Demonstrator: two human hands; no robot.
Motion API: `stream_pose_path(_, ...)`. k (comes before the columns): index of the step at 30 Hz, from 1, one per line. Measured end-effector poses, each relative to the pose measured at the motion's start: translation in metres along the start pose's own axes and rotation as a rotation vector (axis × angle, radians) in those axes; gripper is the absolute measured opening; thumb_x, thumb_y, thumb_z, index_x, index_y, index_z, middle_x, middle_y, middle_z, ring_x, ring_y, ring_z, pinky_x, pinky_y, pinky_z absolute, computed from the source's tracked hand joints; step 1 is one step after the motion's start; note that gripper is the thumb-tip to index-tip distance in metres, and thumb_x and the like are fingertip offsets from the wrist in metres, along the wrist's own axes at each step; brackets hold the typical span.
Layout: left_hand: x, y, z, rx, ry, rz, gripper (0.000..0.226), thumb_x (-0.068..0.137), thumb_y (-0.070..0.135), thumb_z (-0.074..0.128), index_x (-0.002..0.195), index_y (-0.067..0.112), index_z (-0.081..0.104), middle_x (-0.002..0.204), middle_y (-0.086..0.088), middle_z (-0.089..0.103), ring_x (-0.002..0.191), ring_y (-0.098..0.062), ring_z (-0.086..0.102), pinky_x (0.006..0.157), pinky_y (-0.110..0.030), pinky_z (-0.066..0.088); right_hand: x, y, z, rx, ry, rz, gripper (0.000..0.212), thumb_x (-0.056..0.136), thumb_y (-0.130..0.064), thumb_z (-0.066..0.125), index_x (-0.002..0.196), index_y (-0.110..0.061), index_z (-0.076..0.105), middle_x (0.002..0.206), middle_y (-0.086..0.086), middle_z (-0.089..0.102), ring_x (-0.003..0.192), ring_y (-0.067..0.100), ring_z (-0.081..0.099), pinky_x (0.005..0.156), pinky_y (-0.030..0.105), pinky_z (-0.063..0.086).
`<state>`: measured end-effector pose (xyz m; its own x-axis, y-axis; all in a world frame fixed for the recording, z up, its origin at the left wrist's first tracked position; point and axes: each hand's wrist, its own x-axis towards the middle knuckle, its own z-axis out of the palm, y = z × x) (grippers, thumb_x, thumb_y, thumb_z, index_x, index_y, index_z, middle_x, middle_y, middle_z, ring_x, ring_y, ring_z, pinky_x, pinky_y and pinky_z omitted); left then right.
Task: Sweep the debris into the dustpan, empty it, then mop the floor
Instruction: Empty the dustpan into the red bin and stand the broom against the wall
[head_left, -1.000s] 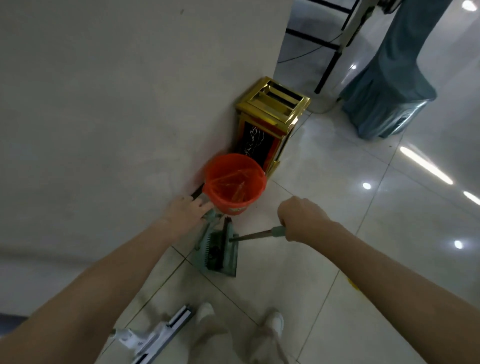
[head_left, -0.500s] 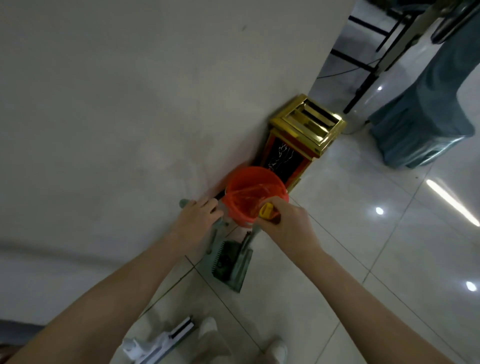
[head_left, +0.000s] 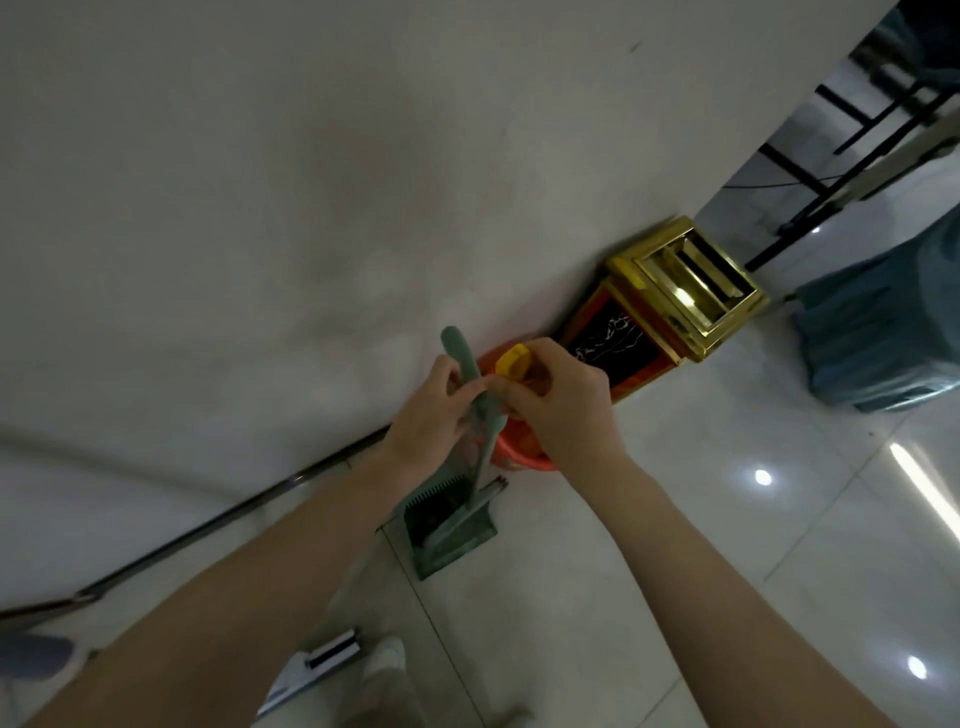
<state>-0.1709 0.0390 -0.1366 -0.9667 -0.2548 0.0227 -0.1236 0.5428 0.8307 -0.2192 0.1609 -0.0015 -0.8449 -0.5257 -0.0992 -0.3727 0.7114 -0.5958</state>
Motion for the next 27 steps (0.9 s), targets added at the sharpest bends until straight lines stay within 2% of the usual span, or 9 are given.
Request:
stream_pose_path(1,-0.006,-0.006,0.000,-0.008,-0.005,-0.007,0.028,0.090,0.032,0.062,0.109,0.021,0.044,0.107,-0.008,0.055,0.078,-0.013,0.061,0.075,-0.024,0.055,0.001,-0.001,0.001,-0.006,-0.010,-0.001,0.017,0.087,-0.038,0.064,0.090,-0.027,0.051,0.075,-0.020,0.051,0.065,-0.007,0.051,0.064,0.008,0.039)
stream_pose_path(3,-0.014,-0.026,0.010,0.208,-0.066,0.066,0.064,0.078,0.031,0.076,0.128,0.026,0.037,0.121,-0.007,0.039,0.090,-0.005,0.045,0.088,-0.024,0.050,0.002,-0.001,0.003,-0.022,-0.009,-0.003,0.018,0.087,-0.039,0.064,0.090,-0.027,0.051,0.073,-0.019,0.052,0.063,-0.007,0.051,0.062,0.007,0.038)
stream_pose_path(4,-0.016,-0.033,0.014,0.224,-0.102,0.057,0.079,0.073,0.032,0.080,0.135,0.028,0.032,0.126,-0.007,0.034,0.095,-0.006,0.042,0.093,-0.025,0.048,0.003,-0.001,0.004,-0.018,0.008,-0.003,0.018,0.087,-0.039,0.064,0.089,-0.027,0.051,0.072,-0.019,0.052,0.062,-0.007,0.052,0.060,0.007,0.039)
stream_pose_path(7,-0.011,-0.029,0.021,0.061,-0.157,-0.026,0.095,0.070,0.033,0.082,0.144,0.030,0.022,0.136,-0.005,0.034,0.113,-0.013,0.046,0.096,-0.027,0.042,0.005,0.001,0.003,-0.004,0.060,0.007,0.019,0.087,-0.038,0.065,0.090,-0.024,0.054,0.072,-0.017,0.055,0.063,-0.004,0.055,0.060,0.009,0.042)
stream_pose_path(10,-0.002,-0.028,0.027,-0.038,-0.161,-0.052,0.092,0.072,0.030,0.081,0.144,0.030,0.024,0.135,-0.001,0.045,0.116,-0.014,0.051,0.092,-0.024,0.041,0.004,0.003,-0.002,0.001,0.122,0.002,0.020,0.086,-0.039,0.066,0.091,-0.022,0.055,0.073,-0.013,0.057,0.067,0.002,0.057,0.063,0.018,0.048)
stream_pose_path(16,0.003,-0.029,0.030,0.008,-0.107,-0.019,0.082,0.077,0.029,0.077,0.137,0.037,0.021,0.127,-0.004,0.052,0.109,-0.015,0.057,0.093,-0.032,0.048,0.005,0.002,-0.009,0.017,0.137,-0.014,0.021,0.087,-0.039,0.064,0.092,-0.022,0.054,0.074,-0.013,0.057,0.065,0.002,0.057,0.061,0.015,0.044)
stream_pose_path(19,0.005,-0.029,0.029,0.062,-0.092,0.018,0.075,0.079,0.030,0.074,0.133,0.036,0.023,0.120,-0.004,0.055,0.102,-0.016,0.061,0.089,-0.037,0.053,0.006,0.001,-0.008,0.039,0.142,-0.006,0.021,0.087,-0.040,0.064,0.092,-0.021,0.054,0.075,-0.009,0.060,0.067,0.005,0.060,0.063,0.019,0.050)
stream_pose_path(23,0.006,-0.029,0.033,0.131,-0.099,0.063,0.070,0.081,0.033,0.072,0.135,0.028,0.029,0.116,-0.006,0.055,0.095,-0.019,0.062,0.083,-0.038,0.055,0.003,0.004,-0.012,0.028,0.145,0.006,0.019,0.087,-0.039,0.064,0.090,-0.024,0.053,0.074,-0.013,0.058,0.067,0.003,0.059,0.062,0.017,0.047)
stream_pose_path(27,0.007,-0.030,0.041,0.136,-0.064,0.071,0.069,0.084,0.037,0.068,0.139,0.023,0.029,0.118,-0.009,0.053,0.097,-0.020,0.061,0.081,-0.040,0.056,0.005,0.004,-0.017,0.006,0.150,0.010,0.020,0.086,-0.041,0.063,0.092,-0.024,0.053,0.076,-0.015,0.057,0.071,0.002,0.058,0.069,0.022,0.051)
